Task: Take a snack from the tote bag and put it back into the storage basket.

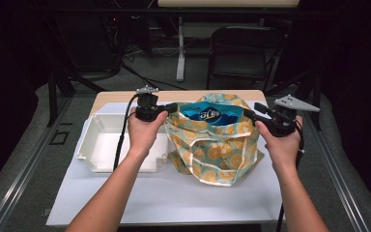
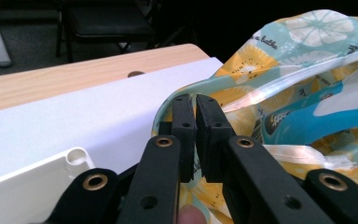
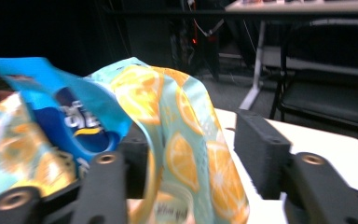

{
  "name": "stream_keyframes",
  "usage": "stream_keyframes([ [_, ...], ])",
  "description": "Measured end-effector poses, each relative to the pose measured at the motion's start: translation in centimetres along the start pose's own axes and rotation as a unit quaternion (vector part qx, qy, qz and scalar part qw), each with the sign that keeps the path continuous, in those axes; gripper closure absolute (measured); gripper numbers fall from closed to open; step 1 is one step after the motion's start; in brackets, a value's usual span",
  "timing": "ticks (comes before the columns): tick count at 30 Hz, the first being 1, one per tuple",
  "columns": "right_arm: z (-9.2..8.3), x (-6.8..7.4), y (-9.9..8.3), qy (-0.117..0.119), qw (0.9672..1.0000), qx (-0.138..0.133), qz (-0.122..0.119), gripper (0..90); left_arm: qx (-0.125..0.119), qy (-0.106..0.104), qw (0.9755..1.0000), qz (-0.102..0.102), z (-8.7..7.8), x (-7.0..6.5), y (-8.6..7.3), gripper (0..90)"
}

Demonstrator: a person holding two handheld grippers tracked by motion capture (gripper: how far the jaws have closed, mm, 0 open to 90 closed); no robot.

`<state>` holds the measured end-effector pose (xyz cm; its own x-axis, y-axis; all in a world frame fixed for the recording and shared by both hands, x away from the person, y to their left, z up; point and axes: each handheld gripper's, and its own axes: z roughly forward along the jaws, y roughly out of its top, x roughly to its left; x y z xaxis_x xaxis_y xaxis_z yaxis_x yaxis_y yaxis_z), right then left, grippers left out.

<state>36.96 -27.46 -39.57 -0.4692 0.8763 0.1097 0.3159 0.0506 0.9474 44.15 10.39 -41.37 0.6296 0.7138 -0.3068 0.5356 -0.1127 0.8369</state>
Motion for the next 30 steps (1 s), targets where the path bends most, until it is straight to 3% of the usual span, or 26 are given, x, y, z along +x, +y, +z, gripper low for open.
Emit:
stream_keyframes([
  [6,-3.6,0.7,-0.4,0.012,0.9990,-0.037,-0.020,37.0,-0.002,0.010,0.9999,0.010,0.0,-0.5,-0.1,89.7],
  [8,-4.9,1.0,-0.5,0.016,0.9983,-0.054,-0.015,34.5,-0.004,0.009,0.9999,0.009,0.2,-0.6,-0.2,90.0],
  [12,-6.4,1.7,-1.3,0.041,0.9972,-0.062,-0.003,31.7,-0.005,0.011,0.9999,0.012,0.3,-0.7,-0.4,90.0],
  [15,-6.1,3.2,-2.9,0.072,0.9967,-0.036,-0.002,26.9,-0.010,0.010,0.9998,0.013,0.3,-0.9,-0.5,90.0],
  [19,-4.4,5.0,-4.3,0.075,0.9971,0.001,-0.009,18.1,-0.011,0.006,0.9997,0.022,0.0,-1.2,-0.6,90.0],
  [21,-3.6,5.3,-4.6,0.072,0.9973,0.007,-0.013,26.2,-0.018,0.005,0.9996,0.024,-0.4,-1.3,-0.6,88.3],
  [24,-2.8,5.2,-4.5,0.082,0.9963,0.002,-0.026,67.0,-0.034,0.001,0.9991,0.026,-1.5,-1.2,-0.9,81.9],
  [26,-2.6,5.2,-4.2,0.086,0.9958,0.006,-0.032,83.9,-0.045,0.008,0.9981,0.042,-2.3,-1.2,-1.2,76.5],
  [30,-2.8,5.3,-3.2,0.086,0.9952,-0.017,-0.043,89.9,-0.068,0.005,0.9949,0.075,-3.9,-1.7,-2.2,64.7],
])
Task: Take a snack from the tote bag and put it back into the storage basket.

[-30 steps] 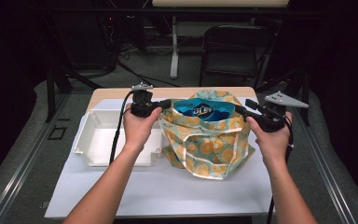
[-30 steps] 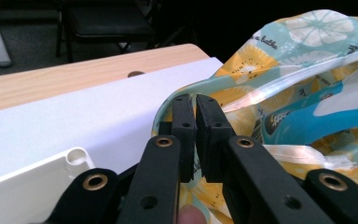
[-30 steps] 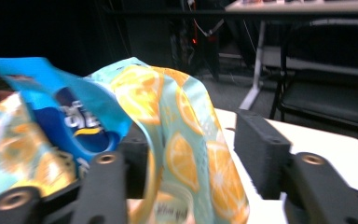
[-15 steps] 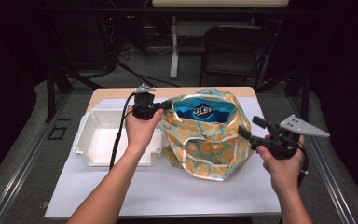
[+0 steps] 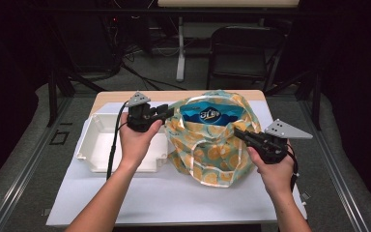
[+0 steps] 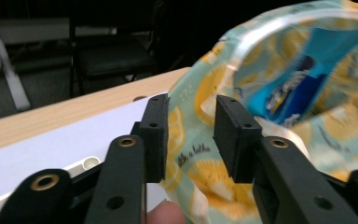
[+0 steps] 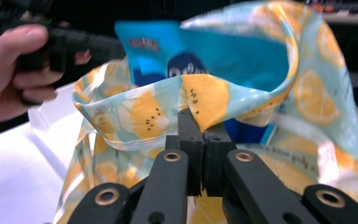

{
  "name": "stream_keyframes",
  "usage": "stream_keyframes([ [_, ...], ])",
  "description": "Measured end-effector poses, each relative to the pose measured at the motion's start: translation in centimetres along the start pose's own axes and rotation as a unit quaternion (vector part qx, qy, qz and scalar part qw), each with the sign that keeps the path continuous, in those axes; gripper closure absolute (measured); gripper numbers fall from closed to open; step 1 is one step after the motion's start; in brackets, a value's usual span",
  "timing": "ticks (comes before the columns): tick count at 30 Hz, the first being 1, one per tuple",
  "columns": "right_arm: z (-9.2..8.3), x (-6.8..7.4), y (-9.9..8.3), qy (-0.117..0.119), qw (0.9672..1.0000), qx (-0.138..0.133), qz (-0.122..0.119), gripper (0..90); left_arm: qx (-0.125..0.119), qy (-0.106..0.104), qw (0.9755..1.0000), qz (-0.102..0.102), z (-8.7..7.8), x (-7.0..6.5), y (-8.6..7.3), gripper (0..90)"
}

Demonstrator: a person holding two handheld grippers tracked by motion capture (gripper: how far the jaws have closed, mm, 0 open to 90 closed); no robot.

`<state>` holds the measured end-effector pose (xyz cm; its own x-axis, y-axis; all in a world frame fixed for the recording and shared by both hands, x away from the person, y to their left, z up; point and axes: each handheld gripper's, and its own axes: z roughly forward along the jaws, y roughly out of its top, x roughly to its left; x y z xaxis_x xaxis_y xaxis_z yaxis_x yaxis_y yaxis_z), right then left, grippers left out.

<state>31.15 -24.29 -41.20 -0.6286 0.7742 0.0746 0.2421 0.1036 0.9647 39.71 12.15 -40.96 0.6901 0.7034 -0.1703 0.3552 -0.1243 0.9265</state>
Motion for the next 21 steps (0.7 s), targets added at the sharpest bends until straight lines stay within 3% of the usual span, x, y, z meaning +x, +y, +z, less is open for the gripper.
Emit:
stream_keyframes([
  [3,0.1,-0.1,0.9,-0.004,0.9999,-0.012,-0.002,90.0,-0.020,-0.001,0.9996,0.019,-0.9,-1.1,-0.8,58.8],
  [5,0.2,-0.2,1.4,-0.002,0.9999,-0.015,0.004,90.0,-0.015,-0.033,0.9984,0.043,-1.4,-2.0,-1.3,54.7],
  [8,0.5,-0.1,1.8,-0.005,0.9998,-0.020,0.007,90.0,-0.018,-0.069,0.9960,0.055,-1.6,-2.9,-1.9,44.4],
  [13,0.6,-0.2,1.8,-0.015,0.9996,-0.019,0.014,90.0,-0.033,-0.122,0.9904,0.055,-2.0,-3.1,-2.7,28.2],
  [16,0.6,-0.3,1.7,-0.018,0.9996,-0.016,0.014,90.0,-0.020,-0.110,0.9909,0.075,-1.7,-3.7,-3.0,21.6],
  [18,0.8,-0.2,1.7,-0.017,0.9996,-0.017,0.015,90.0,-0.005,-0.092,0.9910,0.097,-1.1,-4.5,-3.2,17.3],
  [21,1.2,0.1,1.6,-0.014,0.9997,-0.013,0.012,89.9,0.004,-0.051,0.9899,0.132,0.1,-6.0,-3.3,18.0],
])
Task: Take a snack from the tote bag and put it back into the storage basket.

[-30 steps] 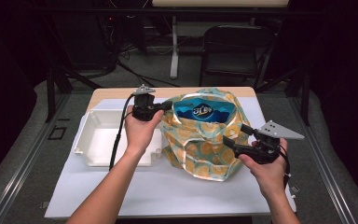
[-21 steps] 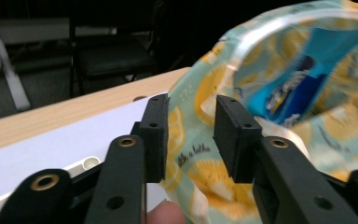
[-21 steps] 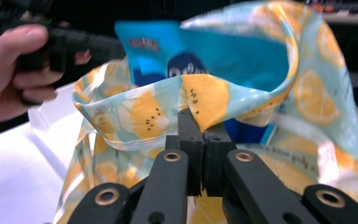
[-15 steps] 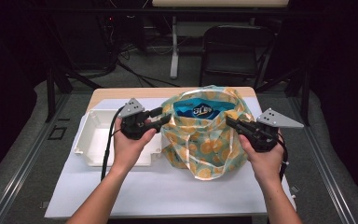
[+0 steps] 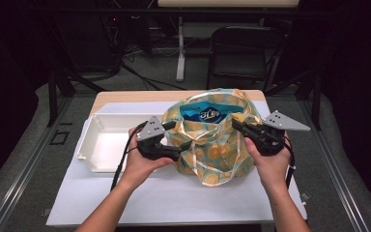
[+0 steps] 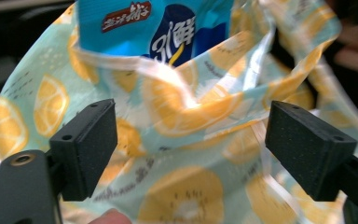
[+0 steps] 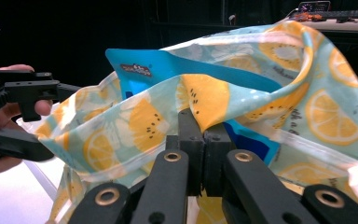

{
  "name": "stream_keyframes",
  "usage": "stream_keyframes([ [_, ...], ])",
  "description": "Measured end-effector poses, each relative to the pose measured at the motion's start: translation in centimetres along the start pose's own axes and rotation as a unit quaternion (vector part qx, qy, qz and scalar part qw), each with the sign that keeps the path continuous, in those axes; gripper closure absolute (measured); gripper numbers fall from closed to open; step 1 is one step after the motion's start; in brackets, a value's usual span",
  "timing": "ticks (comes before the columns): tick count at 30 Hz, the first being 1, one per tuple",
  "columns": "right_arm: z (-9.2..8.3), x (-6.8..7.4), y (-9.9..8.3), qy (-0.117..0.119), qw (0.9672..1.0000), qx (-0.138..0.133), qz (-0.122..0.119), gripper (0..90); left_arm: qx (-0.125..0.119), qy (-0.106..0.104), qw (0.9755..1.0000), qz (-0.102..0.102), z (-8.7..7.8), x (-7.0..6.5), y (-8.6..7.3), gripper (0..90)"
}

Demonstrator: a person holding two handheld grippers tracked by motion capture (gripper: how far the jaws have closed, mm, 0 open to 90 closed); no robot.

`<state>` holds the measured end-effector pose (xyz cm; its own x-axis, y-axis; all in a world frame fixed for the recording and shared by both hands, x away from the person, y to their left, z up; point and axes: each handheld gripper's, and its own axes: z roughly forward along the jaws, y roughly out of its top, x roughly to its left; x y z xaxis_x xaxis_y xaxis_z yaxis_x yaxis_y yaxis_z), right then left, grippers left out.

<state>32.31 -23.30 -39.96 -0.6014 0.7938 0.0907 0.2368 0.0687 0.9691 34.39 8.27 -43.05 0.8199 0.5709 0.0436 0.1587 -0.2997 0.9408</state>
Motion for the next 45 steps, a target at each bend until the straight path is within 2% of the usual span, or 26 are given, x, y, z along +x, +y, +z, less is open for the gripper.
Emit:
stream_keyframes([
  [2,0.2,0.2,-0.1,0.001,1.0000,0.003,-0.005,89.8,-0.008,-0.004,0.9999,0.004,0.3,-0.3,0.3,25.2],
  [3,0.2,0.2,-0.2,0.001,0.9999,0.007,-0.008,89.7,-0.007,0.005,0.9999,0.010,0.5,-0.5,0.5,33.0],
  [4,0.2,0.3,-0.2,0.001,0.9999,0.008,-0.010,89.6,-0.002,0.015,0.9998,0.012,0.7,-0.6,0.7,43.6],
  [6,0.1,0.4,-0.4,0.000,0.9999,0.009,-0.013,89.4,0.010,0.006,0.9999,0.007,0.9,-0.5,1.0,65.8],
  [8,-0.1,0.3,-0.5,0.000,0.9998,0.012,-0.017,89.0,0.015,0.004,0.9998,0.010,0.8,-0.5,1.2,83.6],
  [10,-0.3,0.1,-0.7,-0.003,0.9997,0.014,-0.018,87.4,0.016,0.006,0.9998,0.013,0.6,-0.4,1.4,89.6],
  [13,-0.7,0.0,-1.1,-0.005,0.9997,0.016,-0.019,78.1,0.009,0.000,1.0000,0.001,0.2,0.0,1.6,90.0],
  [17,-1.8,-0.1,-1.4,0.001,0.9999,0.004,-0.015,53.5,-0.010,0.005,0.9995,-0.029,-0.5,1.0,1.9,90.0],
  [21,-3.2,-0.2,-1.3,-0.006,0.9999,-0.012,-0.011,44.3,-0.020,0.004,0.9989,-0.043,-1.0,1.6,2.4,90.0],
  [23,-3.2,-0.3,-1.1,-0.002,0.9999,-0.009,-0.010,39.2,-0.025,0.004,0.9986,-0.047,-1.1,1.8,2.5,90.0],
  [25,-2.9,-0.2,-0.9,0.002,1.0000,-0.001,-0.008,38.2,-0.030,0.004,0.9983,-0.050,-1.1,1.8,2.7,90.0],
  [26,-2.7,-0.2,-0.8,0.006,0.9999,0.008,-0.011,40.9,-0.031,0.004,0.9983,-0.049,-1.2,1.8,2.7,90.0],
  [28,-2.2,-0.1,-0.8,0.006,0.9997,0.016,-0.017,65.8,-0.033,0.006,0.9983,-0.049,-1.2,1.8,2.9,90.0],
  [30,-1.9,-0.1,-0.7,0.013,0.9994,0.022,-0.023,83.7,-0.036,0.006,0.9981,-0.050,-1.3,1.9,3.1,90.0],
  [31,-1.8,-0.1,-0.6,0.013,0.9994,0.018,-0.027,88.6,-0.040,0.010,0.9979,-0.050,-1.3,2.0,3.3,90.0],
  [34,-1.5,-0.5,0.5,0.004,0.9994,0.001,-0.034,90.0,-0.044,0.015,0.9977,-0.050,-1.2,2.4,4.1,90.0],
  [38,-0.9,-1.3,2.6,-0.005,0.9995,-0.027,-0.017,90.0,-0.063,0.016,0.9956,-0.067,-1.0,3.4,5.5,90.0],
  [39,-0.8,-1.5,3.2,-0.008,0.9994,-0.028,-0.020,90.0,-0.066,0.017,0.9953,-0.069,-1.0,3.6,5.7,90.0],
  [41,-0.2,-1.8,4.2,-0.020,0.9992,-0.029,-0.017,90.0,-0.073,0.025,0.9935,-0.084,-0.7,4.4,6.3,90.0],
  [42,0.1,-2.1,4.5,-0.026,0.9991,-0.027,-0.020,90.0,-0.074,0.027,0.9920,-0.099,-0.4,5.0,6.6,90.0],
  [45,1.5,-3.2,5.3,-0.049,0.9986,-0.020,-0.008,90.0,-0.075,0.033,0.9862,-0.144,0.7,6.5,6.8,90.0],
])
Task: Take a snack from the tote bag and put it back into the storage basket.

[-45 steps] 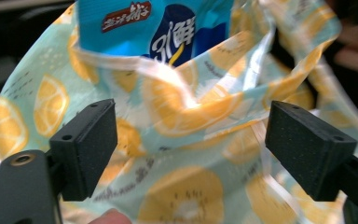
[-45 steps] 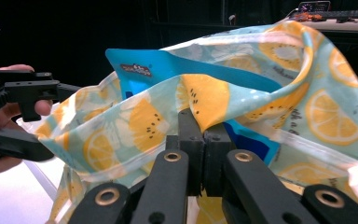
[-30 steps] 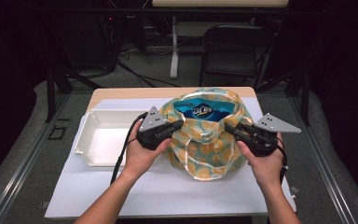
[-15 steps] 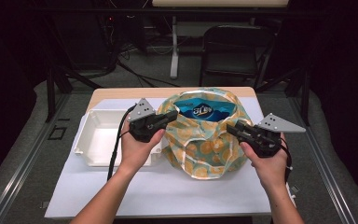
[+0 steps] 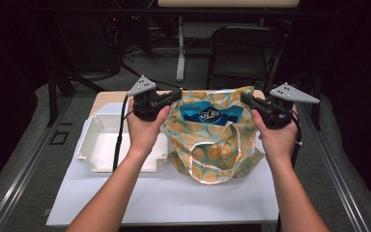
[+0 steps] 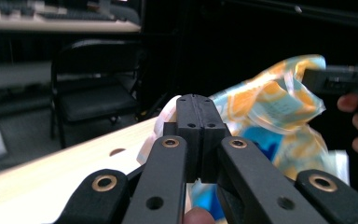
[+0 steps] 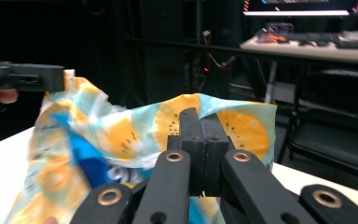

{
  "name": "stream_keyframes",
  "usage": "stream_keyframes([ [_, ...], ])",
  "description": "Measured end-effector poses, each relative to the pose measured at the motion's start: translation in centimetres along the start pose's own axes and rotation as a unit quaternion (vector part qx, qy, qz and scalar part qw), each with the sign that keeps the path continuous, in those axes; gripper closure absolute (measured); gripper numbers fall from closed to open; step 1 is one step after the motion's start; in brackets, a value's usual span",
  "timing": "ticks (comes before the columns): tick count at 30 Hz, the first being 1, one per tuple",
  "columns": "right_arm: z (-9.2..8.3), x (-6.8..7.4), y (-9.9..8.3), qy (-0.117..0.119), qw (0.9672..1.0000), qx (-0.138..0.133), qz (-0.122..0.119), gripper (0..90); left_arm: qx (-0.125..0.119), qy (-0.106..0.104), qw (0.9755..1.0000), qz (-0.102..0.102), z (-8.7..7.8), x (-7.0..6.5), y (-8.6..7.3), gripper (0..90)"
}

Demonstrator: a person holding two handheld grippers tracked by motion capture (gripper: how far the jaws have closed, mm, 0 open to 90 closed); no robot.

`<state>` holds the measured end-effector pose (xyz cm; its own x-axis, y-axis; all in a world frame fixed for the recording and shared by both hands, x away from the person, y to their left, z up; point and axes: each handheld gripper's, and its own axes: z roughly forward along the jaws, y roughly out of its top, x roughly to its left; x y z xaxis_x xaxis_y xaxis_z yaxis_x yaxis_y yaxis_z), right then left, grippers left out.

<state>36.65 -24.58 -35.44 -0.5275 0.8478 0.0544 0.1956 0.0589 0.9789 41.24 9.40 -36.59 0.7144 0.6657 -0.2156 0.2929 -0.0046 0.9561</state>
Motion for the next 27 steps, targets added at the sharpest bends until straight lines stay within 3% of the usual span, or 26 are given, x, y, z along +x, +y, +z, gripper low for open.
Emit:
stream_keyframes([
  [2,1.0,-0.7,0.2,-0.012,0.9998,0.011,0.010,90.0,0.008,0.015,0.9997,-0.017,0.9,0.9,-0.1,90.0],
  [4,2.1,-1.5,0.0,-0.024,0.9989,0.036,0.020,90.0,0.030,0.025,0.9988,-0.030,1.9,1.6,-0.5,90.0],
  [6,3.1,-2.3,-0.8,-0.039,0.9970,0.060,0.030,90.0,0.066,0.038,0.9967,-0.028,3.0,2.1,-1.7,90.0],
  [9,3.9,-3.6,-2.7,-0.052,0.9930,0.090,0.057,89.5,0.105,0.052,0.9929,-0.020,3.9,2.5,-3.5,89.4],
  [11,4.1,-4.4,-4.8,-0.055,0.9896,0.112,0.072,89.5,0.137,0.049,0.9892,-0.021,4.2,2.7,-5.1,84.5],
  [13,4.2,-4.7,-6.5,-0.056,0.9867,0.134,0.074,87.4,0.143,0.054,0.9880,-0.022,4.3,2.8,-6.3,77.0],
  [15,3.8,-5.1,-8.6,-0.045,0.9838,0.150,0.087,79.5,0.149,0.052,0.9870,-0.031,3.9,2.9,-7.1,69.5],
  [18,2.7,-5.2,-9.8,-0.037,0.9850,0.136,0.100,61.7,0.135,0.054,0.9886,-0.039,2.8,3.0,-7.3,56.4],
  [20,1.4,-5.1,-9.9,-0.046,0.9879,0.110,0.100,48.7,0.109,0.043,0.9915,-0.056,1.7,3.1,-7.4,46.6],
  [22,0.1,-5.0,-9.8,-0.051,0.9901,0.081,0.102,37.7,0.096,0.039,0.9925,-0.065,0.7,3.0,-7.5,37.8],
  [25,-1.1,-4.9,-9.6,-0.036,0.9921,0.068,0.100,31.8,0.094,0.024,0.9927,-0.073,-0.2,2.8,-7.9,28.6],
  [27,-1.2,-4.9,-9.5,-0.019,0.9928,0.064,0.099,31.5,0.105,0.005,0.9917,-0.075,-0.2,2.6,-8.3,28.1],
])
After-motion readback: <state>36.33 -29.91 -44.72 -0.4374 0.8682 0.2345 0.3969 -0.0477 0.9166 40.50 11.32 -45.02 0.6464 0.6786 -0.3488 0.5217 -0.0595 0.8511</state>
